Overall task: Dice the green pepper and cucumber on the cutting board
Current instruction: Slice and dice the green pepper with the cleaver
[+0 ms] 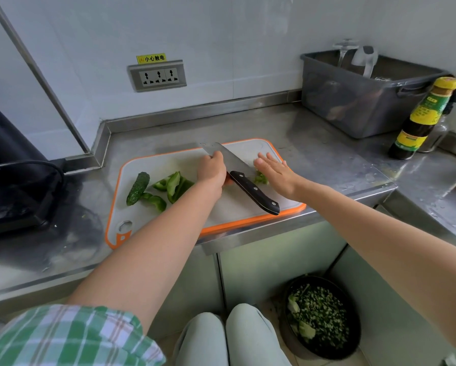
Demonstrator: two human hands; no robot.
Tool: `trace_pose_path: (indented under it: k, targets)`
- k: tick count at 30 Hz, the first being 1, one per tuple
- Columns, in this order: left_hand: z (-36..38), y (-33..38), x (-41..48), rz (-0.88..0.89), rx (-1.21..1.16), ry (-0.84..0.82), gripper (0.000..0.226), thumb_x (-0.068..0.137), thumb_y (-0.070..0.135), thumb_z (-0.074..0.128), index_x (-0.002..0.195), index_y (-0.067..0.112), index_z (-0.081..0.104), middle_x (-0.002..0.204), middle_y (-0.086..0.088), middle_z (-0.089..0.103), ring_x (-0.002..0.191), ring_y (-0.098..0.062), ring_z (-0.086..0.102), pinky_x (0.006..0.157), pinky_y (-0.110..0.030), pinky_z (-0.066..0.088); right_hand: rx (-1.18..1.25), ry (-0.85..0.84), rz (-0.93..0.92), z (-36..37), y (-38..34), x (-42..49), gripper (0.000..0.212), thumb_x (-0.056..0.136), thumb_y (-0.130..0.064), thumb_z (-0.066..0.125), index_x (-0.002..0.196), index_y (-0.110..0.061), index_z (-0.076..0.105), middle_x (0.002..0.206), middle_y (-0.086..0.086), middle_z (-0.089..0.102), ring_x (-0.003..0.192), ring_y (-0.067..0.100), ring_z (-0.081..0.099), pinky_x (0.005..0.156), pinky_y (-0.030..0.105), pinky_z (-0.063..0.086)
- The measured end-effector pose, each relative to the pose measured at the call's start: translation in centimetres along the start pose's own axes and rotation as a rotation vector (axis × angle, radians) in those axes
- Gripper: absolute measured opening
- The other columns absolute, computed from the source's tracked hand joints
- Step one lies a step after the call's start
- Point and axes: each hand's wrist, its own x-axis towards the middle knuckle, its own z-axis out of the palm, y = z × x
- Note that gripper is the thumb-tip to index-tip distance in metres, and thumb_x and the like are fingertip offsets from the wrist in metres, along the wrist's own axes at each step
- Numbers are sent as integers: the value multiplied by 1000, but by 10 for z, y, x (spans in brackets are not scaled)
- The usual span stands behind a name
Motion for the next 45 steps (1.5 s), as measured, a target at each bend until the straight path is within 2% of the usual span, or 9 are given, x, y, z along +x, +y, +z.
trace_pose_path:
  k: [4,12,16,19,22,29,36,40,45]
  targets:
    - [-5,-1,-3,30,53,-3,20,99,23,34,101,8,46,99,-15,57,71,-24,58,41,-24,44,92,-36,-129,1,-6,-2,52,103,-47,15,152,-30,25,160,-11,6,147,4,-5,118,31,-7]
    - [-11,-1,-6,87,122,27,27,99,22,34,75,13,41,88,-16,54,63,-27,57,50,-32,50,-92,138,-66,-5,-18,-8,47,103,-44,28,141,-24,48,156,3,28,144,20,17,116,37,11]
    - [-13,3,-8,101,139,39,24,96,23,38,87,6,51,85,-16,62,67,-31,63,62,-38,56,-24,72,-118,-11,-44,-23,49,90,-44,59,135,-25,49,111,2,59,100,18,54,89,29,41]
    - [-15,11,-16,141,116,-12,25,96,17,39,74,8,47,71,-14,59,50,-26,56,48,-27,44,-214,-55,-89,-5,-59,-27,61,87,-37,66,140,-21,42,109,3,61,95,22,56,79,28,41]
    - [-23,20,-28,148,54,-96,27,96,21,40,74,10,52,66,-12,64,51,-28,60,45,-26,45,-163,88,-78,-1,-67,-26,37,91,-20,55,126,-10,55,99,10,65,89,30,62,71,31,46]
    - [-97,9,-21,668,1006,182,27,93,17,45,94,13,71,100,-13,63,106,-36,49,77,-36,41,161,122,132,6,-80,-32,16,90,-12,45,89,-2,58,61,5,60,49,17,50,48,24,40]
    - [-111,-1,-29,486,1387,73,28,87,21,58,114,13,57,115,-14,62,110,-36,49,79,-36,38,27,46,219,20,-85,-36,18,88,-8,42,75,-3,52,71,13,66,48,19,52,49,22,41]
    - [-107,-4,-25,370,1226,-10,36,84,23,63,118,12,56,113,-13,62,104,-34,57,75,-34,45,-78,-36,226,18,-91,-41,21,86,-12,43,67,-6,50,62,10,64,44,19,51,45,21,40]
    - [-93,-14,-24,257,928,4,27,79,31,67,93,9,60,88,-10,69,83,-29,66,69,-30,50,-137,-64,243,18,-86,-36,15,87,-6,44,94,2,54,73,15,68,45,21,54,49,25,46]
